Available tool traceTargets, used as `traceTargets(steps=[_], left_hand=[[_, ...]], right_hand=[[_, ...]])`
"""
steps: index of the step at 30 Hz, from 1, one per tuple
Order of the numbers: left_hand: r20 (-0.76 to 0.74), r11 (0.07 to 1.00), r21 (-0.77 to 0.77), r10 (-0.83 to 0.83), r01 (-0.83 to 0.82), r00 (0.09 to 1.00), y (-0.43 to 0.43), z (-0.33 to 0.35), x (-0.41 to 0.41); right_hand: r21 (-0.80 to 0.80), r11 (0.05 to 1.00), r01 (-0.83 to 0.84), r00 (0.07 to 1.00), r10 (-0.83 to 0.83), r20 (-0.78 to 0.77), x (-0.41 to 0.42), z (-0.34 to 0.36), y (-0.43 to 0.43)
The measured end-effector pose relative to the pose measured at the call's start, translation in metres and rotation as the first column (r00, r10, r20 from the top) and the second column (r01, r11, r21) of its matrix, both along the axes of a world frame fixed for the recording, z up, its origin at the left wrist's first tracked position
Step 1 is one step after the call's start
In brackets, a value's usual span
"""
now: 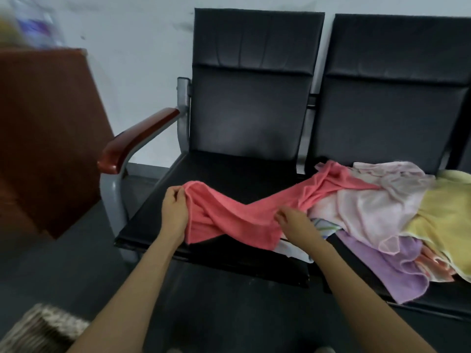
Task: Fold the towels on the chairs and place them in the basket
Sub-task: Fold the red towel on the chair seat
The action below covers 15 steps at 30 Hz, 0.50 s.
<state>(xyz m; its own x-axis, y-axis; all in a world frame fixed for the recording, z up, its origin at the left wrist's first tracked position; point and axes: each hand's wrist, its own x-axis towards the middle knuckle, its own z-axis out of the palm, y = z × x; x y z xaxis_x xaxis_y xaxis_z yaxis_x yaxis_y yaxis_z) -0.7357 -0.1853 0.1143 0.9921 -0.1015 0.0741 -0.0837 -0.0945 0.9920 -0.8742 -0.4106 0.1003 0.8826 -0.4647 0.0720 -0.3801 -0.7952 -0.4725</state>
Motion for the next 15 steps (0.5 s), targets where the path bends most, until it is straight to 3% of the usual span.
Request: traceTargets(steps=[3,5,7,9,11,13,15], left_hand=[[0.044,0.958,0.284,-0.043,0.029,0.998,-0.002,-0.007,0.009],[0.004,0.832,0.540,-0.153,0.127,0.988,-0.009,-0.020,0.003],[-0.046,0.688,0.691,-0.266,0.224,0.963,-0.018,-0.034,-0.006],[-0.060,0.584,0.773,-0.318,0.246,0.946,-0.026,-0.039,-0.012],[-0.078,0.582,0.764,-0.343,0.277,0.936,-0.032,-0.037,-0.014],[-0.107,0.568,0.751,-0.399,0.337,0.911,-0.035,-0.034,-0.015],[-0.130,0.486,0.800,-0.432,0.352,0.892,-0.033,-0.033,-0.014]], right_hand=[[0.309,0.951,0.009,0.998,-0.028,0.057,0.004,-0.003,0.003],[0.338,0.941,-0.012,0.998,-0.010,0.062,0.008,-0.002,0.005],[0.280,0.959,-0.047,0.999,0.044,0.018,0.014,-0.001,0.007],[0.198,0.977,-0.074,0.992,0.093,-0.091,0.016,-0.005,0.007],[0.129,0.988,-0.083,0.977,0.106,-0.184,0.015,-0.015,0.006],[0.159,0.985,-0.070,0.979,0.098,-0.178,0.015,-0.025,0.005],[0.203,0.979,-0.021,0.992,0.046,-0.120,0.018,-0.032,0.003]])
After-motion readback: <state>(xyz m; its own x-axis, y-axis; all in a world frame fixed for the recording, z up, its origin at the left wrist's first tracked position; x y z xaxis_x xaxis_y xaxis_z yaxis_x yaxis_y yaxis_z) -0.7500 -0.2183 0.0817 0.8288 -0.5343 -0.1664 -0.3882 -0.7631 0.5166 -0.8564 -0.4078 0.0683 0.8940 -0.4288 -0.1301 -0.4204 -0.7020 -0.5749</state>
